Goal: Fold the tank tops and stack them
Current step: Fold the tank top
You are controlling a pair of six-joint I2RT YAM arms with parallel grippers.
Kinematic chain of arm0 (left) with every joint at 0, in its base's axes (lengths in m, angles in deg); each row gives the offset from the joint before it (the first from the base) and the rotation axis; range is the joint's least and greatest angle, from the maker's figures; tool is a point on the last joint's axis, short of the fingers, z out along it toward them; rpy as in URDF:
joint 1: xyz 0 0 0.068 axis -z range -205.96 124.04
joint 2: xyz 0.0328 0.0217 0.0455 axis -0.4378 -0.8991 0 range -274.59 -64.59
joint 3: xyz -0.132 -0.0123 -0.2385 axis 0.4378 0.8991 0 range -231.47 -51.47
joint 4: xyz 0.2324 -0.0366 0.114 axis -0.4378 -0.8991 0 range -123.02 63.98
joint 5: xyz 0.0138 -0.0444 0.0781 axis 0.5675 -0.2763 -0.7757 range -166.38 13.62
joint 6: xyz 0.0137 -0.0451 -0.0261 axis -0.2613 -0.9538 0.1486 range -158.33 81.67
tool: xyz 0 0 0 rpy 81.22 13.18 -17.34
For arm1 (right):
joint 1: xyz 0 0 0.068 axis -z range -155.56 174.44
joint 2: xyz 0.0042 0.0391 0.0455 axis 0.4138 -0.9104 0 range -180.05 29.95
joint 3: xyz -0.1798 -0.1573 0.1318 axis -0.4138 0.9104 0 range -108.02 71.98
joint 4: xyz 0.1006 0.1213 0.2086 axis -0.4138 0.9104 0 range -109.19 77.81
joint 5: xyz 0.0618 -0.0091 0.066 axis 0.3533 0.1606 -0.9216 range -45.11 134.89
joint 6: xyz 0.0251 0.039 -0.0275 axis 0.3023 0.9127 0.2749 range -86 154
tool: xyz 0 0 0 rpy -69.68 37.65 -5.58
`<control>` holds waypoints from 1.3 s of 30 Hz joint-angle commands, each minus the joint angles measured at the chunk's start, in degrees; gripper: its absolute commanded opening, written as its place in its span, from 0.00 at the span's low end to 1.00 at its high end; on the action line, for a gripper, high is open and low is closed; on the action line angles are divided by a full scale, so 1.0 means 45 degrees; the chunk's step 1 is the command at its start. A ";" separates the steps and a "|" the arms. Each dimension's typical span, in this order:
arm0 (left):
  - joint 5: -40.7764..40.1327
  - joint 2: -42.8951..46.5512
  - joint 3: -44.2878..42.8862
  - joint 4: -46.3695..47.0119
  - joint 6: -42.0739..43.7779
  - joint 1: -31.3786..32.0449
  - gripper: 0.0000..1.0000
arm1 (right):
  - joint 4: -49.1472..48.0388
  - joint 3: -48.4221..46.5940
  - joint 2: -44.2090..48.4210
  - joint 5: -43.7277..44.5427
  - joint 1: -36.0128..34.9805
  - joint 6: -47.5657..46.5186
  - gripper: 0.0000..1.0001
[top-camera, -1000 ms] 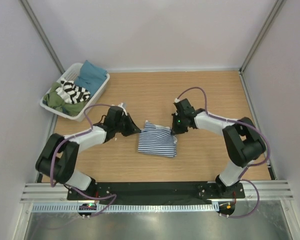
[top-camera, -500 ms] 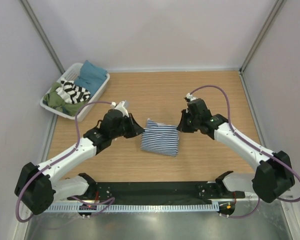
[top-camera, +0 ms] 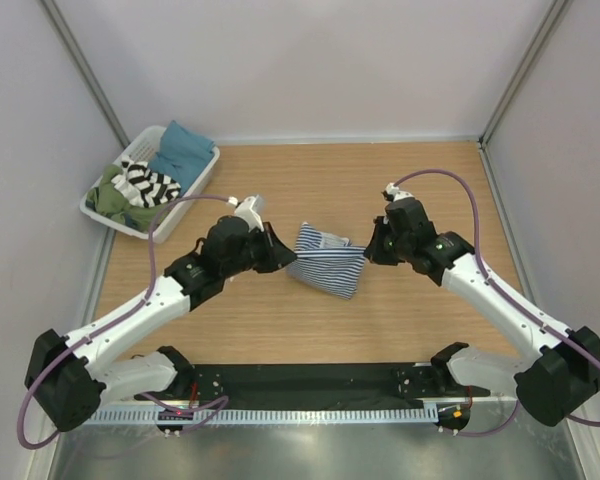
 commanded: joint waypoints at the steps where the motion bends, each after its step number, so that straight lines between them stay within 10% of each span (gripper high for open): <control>1: -0.0697 0.0898 -0.0506 -0.0192 0.0202 0.0493 0.00 | 0.0208 -0.0411 0.0219 0.0523 -0.0012 -0.0041 0.01; 13: -0.3470 0.1701 0.0471 -0.1071 -0.1262 0.2916 0.00 | 0.0384 -0.0919 0.0237 0.0503 0.0007 -0.0081 0.01; 39: -0.3355 -0.0057 -0.0798 -0.1503 -0.0619 0.0535 0.00 | 0.0266 -0.2949 -0.1870 0.0717 0.0027 -0.0861 0.01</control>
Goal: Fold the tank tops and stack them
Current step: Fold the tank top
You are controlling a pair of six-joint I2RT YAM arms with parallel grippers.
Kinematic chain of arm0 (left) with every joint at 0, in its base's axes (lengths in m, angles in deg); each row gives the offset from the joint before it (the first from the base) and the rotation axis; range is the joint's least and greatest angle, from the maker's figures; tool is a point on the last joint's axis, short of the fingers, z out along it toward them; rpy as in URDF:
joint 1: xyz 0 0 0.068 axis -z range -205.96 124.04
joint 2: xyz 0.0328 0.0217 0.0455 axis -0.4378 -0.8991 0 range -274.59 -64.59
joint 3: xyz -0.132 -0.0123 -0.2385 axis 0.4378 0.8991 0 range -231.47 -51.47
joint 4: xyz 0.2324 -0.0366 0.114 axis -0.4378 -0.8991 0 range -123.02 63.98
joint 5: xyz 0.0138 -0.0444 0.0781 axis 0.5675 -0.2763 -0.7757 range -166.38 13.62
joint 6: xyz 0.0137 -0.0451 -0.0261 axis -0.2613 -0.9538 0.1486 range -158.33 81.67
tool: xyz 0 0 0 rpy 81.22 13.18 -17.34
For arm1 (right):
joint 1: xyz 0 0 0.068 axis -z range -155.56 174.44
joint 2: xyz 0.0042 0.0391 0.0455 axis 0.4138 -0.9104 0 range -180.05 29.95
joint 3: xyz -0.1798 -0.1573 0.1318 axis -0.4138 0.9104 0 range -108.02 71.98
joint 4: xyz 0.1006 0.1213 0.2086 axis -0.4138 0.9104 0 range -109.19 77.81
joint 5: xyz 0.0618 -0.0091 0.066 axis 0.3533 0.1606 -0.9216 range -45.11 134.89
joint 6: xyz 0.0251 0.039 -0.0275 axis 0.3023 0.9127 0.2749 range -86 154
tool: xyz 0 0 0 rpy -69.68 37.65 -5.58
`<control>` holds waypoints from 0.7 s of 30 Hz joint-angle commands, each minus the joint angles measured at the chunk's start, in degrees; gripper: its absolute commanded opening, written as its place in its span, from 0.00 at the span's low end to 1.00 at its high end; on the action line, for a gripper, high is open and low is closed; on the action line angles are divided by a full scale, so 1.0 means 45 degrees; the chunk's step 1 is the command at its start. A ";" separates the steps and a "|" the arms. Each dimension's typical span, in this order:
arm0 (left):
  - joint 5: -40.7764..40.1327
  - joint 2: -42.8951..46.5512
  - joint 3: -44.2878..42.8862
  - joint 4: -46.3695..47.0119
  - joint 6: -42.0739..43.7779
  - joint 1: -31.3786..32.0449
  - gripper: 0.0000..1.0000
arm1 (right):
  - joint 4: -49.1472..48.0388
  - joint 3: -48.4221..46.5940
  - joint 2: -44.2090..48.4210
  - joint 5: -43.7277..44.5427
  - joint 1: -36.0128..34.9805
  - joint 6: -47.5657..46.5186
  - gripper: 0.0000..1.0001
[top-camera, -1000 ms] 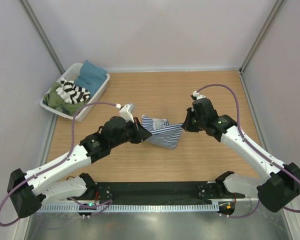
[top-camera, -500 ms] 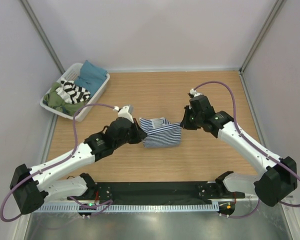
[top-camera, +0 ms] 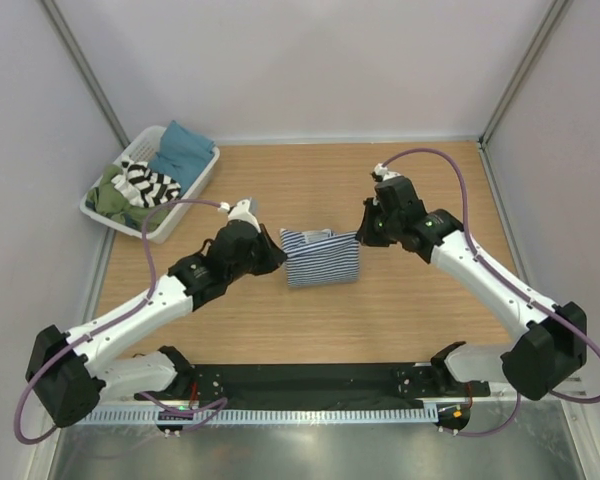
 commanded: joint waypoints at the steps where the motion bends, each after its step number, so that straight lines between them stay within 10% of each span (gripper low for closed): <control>1: 0.0190 -0.0397 -0.0643 0.0227 0.0474 -0.0937 0.00 | -0.0171 -0.1244 -0.0636 0.0693 0.0133 -0.0488 0.01; 11: 0.2340 -0.5626 -0.3589 0.2782 0.1956 -0.3888 0.00 | -0.2488 -0.4194 -0.5576 -0.0693 0.2163 -0.0802 0.01; 21: 0.4606 -1.5254 -1.2044 0.1836 0.1842 -0.5179 0.00 | -0.3803 -0.8218 -1.1632 -0.0985 0.3278 -0.0118 0.04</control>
